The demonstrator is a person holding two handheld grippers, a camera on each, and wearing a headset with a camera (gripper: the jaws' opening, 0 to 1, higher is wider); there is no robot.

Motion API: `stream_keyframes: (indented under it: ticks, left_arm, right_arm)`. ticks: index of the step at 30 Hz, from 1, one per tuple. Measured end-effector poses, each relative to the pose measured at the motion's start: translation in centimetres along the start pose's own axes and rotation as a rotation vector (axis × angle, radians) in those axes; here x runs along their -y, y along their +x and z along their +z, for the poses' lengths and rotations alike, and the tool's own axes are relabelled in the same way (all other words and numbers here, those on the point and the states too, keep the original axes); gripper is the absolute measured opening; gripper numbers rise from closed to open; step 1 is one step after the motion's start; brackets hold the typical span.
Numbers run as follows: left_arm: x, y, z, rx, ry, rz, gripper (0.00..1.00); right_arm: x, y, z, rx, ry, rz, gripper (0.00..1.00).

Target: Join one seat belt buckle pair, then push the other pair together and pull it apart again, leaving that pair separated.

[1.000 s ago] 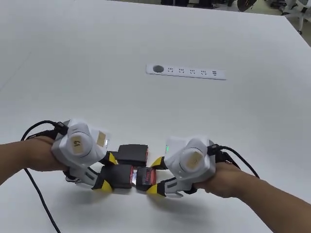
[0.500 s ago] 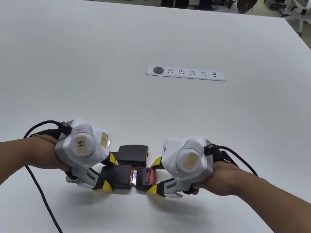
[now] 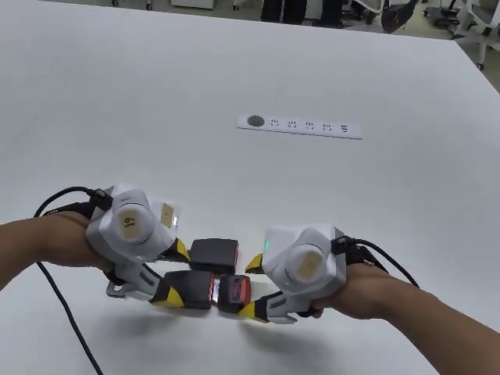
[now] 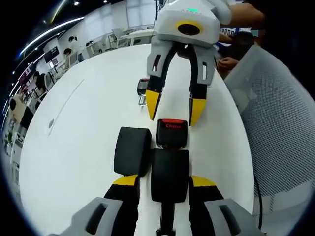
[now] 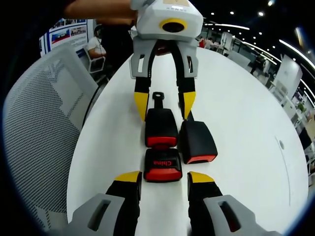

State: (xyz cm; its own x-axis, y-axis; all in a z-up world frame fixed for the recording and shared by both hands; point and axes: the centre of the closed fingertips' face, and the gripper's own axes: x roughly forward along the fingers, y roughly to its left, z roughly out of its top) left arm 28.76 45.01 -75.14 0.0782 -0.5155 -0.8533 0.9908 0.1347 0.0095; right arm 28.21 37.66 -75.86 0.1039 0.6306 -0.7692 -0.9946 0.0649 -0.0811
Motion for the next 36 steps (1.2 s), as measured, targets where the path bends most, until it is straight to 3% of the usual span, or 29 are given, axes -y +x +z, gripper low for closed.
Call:
stream_keyframes:
  ticks: [7, 18, 22, 36]
  left_arm:
    - [-0.4, -1.1, 0.7, 0.012, -0.005, 0.011, 0.41]
    - [-2.2, -1.6, 1.7, 0.016, -0.007, 0.031, 0.41]
    - [-3.3, -1.5, 1.3, 0.002, -0.002, 0.026, 0.41]
    - [-5.6, -0.4, 1.0, -0.042, 0.015, -0.005, 0.41]
  right_arm:
    - [1.1, -1.4, -0.8, -0.009, 0.0, -0.017, 0.35]
    - [2.8, -3.6, -2.5, -0.028, 0.005, -0.049, 0.36]
    - [3.7, -4.3, -3.3, -0.037, 0.009, -0.058, 0.36]
    - [5.9, -5.8, -6.1, -0.083, 0.017, -0.063, 0.36]
